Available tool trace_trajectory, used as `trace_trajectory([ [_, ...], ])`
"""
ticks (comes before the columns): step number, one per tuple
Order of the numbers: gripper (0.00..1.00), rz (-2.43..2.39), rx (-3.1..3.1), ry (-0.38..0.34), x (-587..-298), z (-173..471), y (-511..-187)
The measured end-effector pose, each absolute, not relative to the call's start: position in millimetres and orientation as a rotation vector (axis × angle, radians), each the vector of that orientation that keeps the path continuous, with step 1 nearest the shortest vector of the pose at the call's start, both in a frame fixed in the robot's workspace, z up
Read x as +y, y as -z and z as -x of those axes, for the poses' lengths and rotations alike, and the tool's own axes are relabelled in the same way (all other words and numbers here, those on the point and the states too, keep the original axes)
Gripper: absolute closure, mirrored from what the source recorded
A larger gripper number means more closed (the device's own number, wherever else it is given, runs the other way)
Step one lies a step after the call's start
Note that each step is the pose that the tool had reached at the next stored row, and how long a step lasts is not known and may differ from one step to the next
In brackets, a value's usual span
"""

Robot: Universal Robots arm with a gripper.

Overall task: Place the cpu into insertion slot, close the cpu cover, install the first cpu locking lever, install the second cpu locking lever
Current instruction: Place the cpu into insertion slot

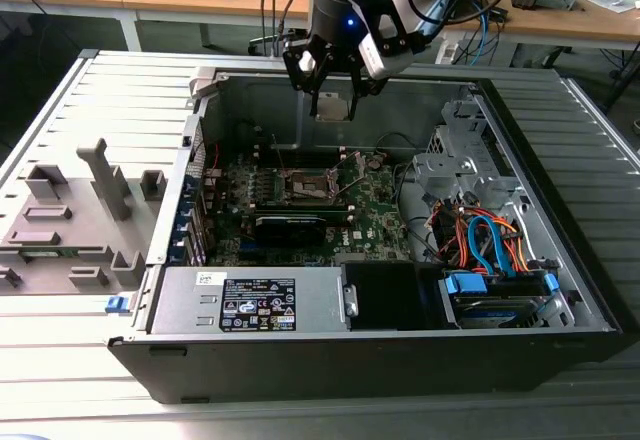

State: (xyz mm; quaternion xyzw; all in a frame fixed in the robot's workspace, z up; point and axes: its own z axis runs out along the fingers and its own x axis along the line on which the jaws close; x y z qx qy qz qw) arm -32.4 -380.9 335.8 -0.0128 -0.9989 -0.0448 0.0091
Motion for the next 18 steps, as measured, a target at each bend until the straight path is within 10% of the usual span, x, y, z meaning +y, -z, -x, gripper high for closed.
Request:
trace_trajectory([
  [18,0.45,0.041,-3.124,0.024,-382.5,32.4,-333.0],
])
